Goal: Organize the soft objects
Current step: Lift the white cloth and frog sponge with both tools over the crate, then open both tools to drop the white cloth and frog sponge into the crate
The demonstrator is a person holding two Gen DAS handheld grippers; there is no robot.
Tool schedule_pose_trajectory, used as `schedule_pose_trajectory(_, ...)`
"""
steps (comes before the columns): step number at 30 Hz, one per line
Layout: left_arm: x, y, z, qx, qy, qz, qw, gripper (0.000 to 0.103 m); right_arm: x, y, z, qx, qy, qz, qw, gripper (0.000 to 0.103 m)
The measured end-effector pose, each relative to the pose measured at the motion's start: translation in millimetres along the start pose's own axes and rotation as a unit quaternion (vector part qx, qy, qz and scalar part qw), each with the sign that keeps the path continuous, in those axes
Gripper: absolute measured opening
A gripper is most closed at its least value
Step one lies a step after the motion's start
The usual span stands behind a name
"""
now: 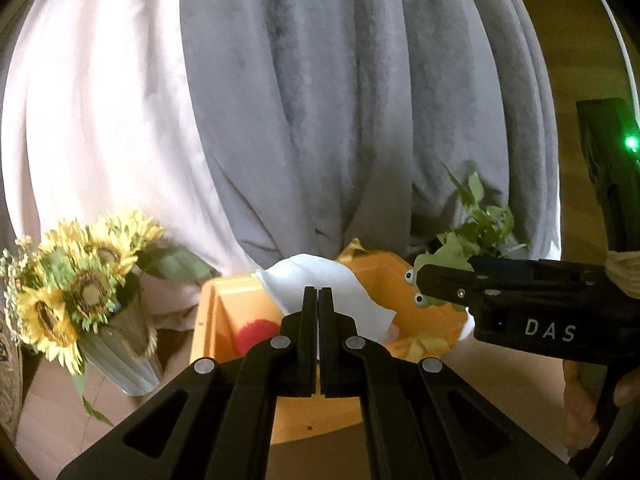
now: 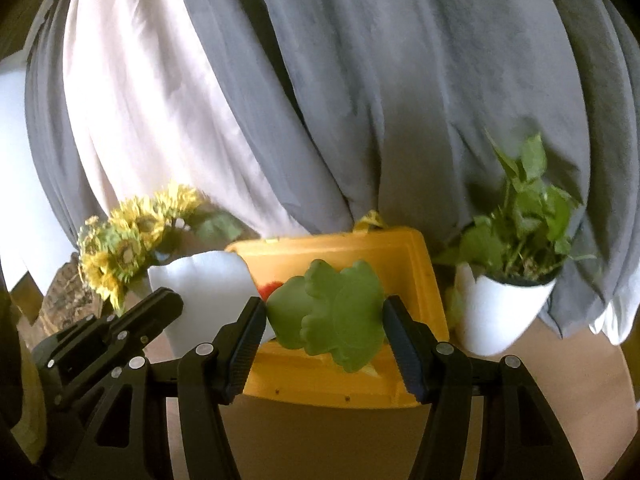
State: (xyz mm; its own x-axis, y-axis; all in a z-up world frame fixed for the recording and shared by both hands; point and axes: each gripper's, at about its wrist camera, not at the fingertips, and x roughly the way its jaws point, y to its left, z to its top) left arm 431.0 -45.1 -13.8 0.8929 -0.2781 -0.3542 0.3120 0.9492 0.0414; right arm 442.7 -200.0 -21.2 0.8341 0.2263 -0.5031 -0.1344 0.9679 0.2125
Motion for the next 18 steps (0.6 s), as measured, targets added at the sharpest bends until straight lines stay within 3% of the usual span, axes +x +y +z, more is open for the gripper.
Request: schedule_pose_trajectory(18,51,24,9,-0.009,0.017,0.023,0.9995,0.003,58,-6,28,0.0,0.007,0.012,1.0,0.062)
